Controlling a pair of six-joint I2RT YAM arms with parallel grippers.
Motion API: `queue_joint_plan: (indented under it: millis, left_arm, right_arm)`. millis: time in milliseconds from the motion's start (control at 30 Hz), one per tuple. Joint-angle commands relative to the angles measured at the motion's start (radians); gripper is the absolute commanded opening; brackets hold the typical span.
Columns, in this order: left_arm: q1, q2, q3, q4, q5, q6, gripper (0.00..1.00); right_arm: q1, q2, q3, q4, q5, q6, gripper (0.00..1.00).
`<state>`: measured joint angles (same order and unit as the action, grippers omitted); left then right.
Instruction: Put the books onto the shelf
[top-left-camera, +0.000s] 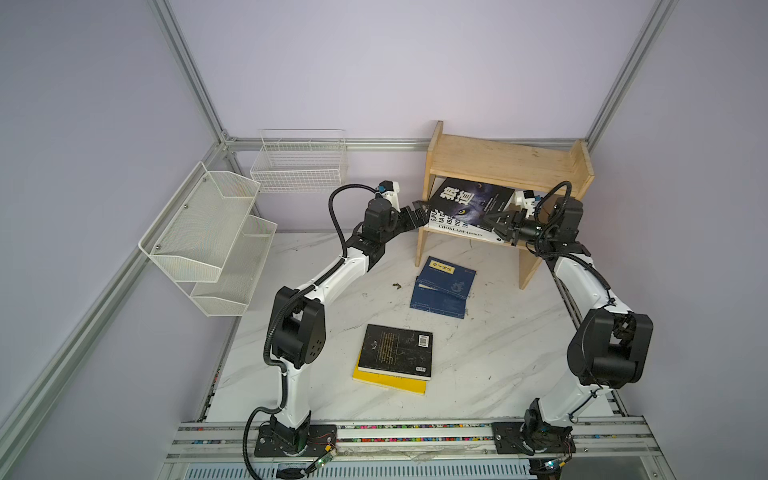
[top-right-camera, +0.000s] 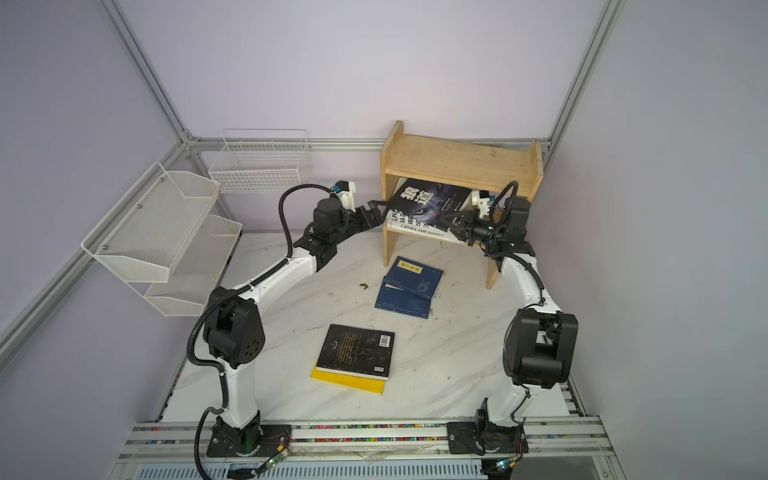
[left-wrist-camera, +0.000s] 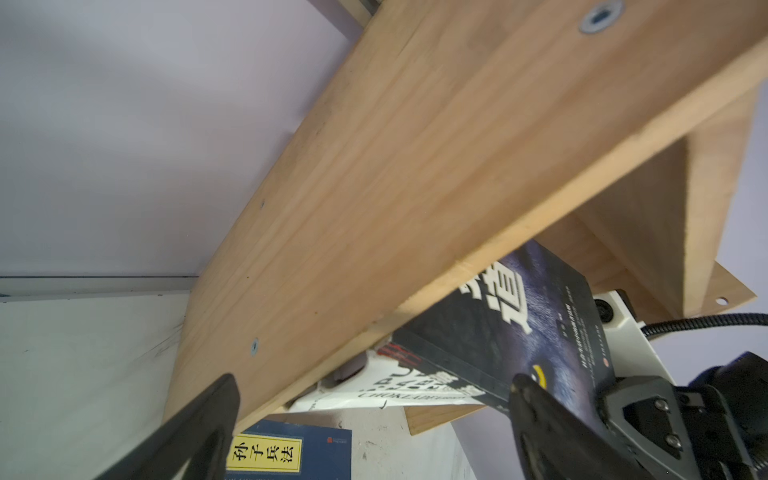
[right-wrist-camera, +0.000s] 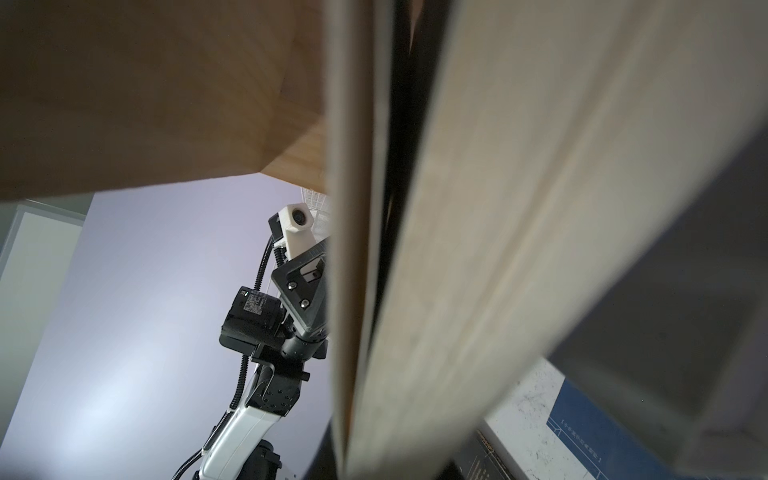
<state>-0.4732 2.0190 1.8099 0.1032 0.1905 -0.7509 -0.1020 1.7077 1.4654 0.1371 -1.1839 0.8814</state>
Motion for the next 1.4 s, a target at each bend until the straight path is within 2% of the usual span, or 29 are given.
queue_joint_plan:
  millis: [0,233,433,533,633,933,1133,1267,1367]
  left_arm:
    - [0.003,0.006,0.126,0.009,-0.071,-0.019,1.00]
    - [-0.008,0.046,0.159,0.007,-0.083,-0.035,1.00]
    - [-0.015,0.062,0.184,-0.032,-0.097,-0.030,0.99]
    - [-0.023,0.058,0.182,-0.070,-0.127,-0.009,1.00]
    - [-0.025,0.060,0.177,-0.097,-0.141,-0.002,1.00]
    - [-0.028,0.055,0.166,-0.101,-0.145,-0.002,1.00]
    - [-0.028,0.056,0.175,-0.100,-0.138,0.001,1.00]
    - [-0.028,0.042,0.163,-0.045,-0.097,-0.018,1.00]
    - [-0.028,0.020,0.133,0.052,-0.048,-0.038,1.00]
  right_arm:
    - [0.002,-0.016,0.003,0.066,0.054,0.000,0.19]
    - [0.001,-0.014,-0.014,0.077,0.073,0.011,0.19]
    - [0.002,-0.026,-0.022,0.098,0.127,0.035,0.27]
    - [0.002,-0.040,-0.034,0.131,0.178,0.068,0.31]
    - [0.003,-0.069,-0.057,0.153,0.249,0.101,0.41]
    - [0.005,-0.147,-0.109,0.140,0.390,0.120,0.46]
    - [0.014,-0.190,-0.121,0.102,0.481,0.104,0.45]
    - [0.019,-0.185,-0.122,0.088,0.517,0.094,0.29]
    - [0.025,-0.165,-0.108,0.091,0.509,0.088,0.21]
